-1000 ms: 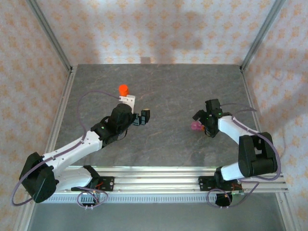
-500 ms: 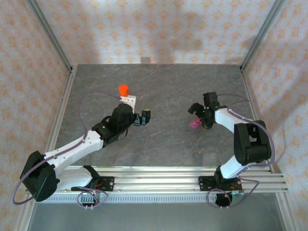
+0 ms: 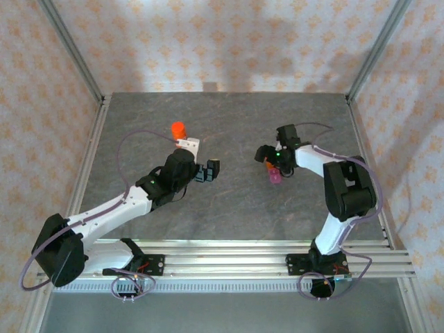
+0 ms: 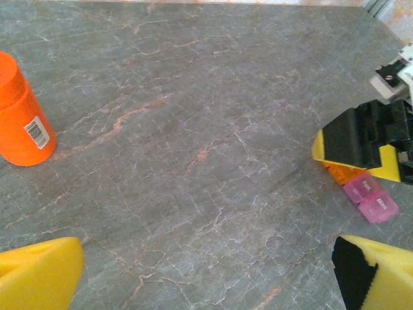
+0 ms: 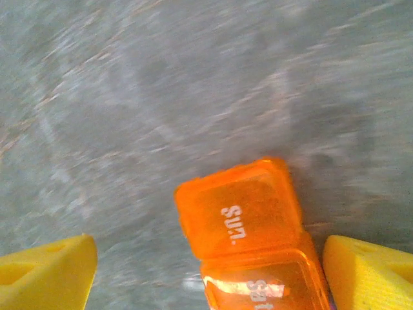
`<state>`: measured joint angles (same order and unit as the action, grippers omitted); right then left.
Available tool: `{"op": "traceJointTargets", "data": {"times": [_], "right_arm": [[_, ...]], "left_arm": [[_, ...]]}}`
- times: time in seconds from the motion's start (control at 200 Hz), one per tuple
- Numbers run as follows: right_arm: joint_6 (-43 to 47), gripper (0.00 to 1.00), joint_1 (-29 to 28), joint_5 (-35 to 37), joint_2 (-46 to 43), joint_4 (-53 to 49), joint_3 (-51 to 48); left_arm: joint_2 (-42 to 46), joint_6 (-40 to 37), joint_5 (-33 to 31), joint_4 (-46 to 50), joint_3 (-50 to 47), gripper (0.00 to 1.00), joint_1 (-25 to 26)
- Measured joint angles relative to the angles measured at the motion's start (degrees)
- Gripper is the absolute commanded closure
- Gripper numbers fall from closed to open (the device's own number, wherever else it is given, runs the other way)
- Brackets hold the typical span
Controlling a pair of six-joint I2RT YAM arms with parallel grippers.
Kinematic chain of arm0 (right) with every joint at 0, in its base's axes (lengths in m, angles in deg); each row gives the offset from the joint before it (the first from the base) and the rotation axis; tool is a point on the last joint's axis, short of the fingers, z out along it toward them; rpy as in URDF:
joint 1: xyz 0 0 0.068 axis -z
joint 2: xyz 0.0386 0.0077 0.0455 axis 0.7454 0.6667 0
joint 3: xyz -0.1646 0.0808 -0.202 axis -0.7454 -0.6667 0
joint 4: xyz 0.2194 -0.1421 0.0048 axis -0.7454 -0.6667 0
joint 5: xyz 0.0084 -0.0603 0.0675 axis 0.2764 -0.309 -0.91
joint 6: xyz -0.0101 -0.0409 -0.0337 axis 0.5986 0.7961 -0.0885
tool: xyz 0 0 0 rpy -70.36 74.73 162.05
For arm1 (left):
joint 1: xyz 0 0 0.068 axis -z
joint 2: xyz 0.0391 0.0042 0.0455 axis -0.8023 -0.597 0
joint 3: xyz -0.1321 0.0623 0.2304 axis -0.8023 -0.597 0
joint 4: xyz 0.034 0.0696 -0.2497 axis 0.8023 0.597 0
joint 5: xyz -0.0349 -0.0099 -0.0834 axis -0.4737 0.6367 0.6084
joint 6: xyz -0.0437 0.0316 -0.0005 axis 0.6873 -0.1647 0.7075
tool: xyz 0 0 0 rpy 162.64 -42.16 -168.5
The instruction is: Sort the pills into containers
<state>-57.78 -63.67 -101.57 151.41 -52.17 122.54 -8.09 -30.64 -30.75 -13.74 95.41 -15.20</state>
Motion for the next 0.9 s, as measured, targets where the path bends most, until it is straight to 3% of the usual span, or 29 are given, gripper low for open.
{"op": "traceJointTargets", "data": {"times": [0.195,0.475,0.901], "right_arm": [[0.1,0.11,-4.4,-1.7,0.3,0.1,0.9],[0.2,0.1,-4.6,0.0,-0.5,-0.2,-0.7],[-1.9,0.11,-4.9,-1.9,-8.7,-0.7,-7.9]], "left_arm": [[-0.6,0.0,0.2,0.1,0.6,0.0,0.1],[-0.9,0.0,0.4,0.1,0.7,0.0,0.1],[-0.9,0.4,0.4,0.1,0.7,0.0,0.9]]}}
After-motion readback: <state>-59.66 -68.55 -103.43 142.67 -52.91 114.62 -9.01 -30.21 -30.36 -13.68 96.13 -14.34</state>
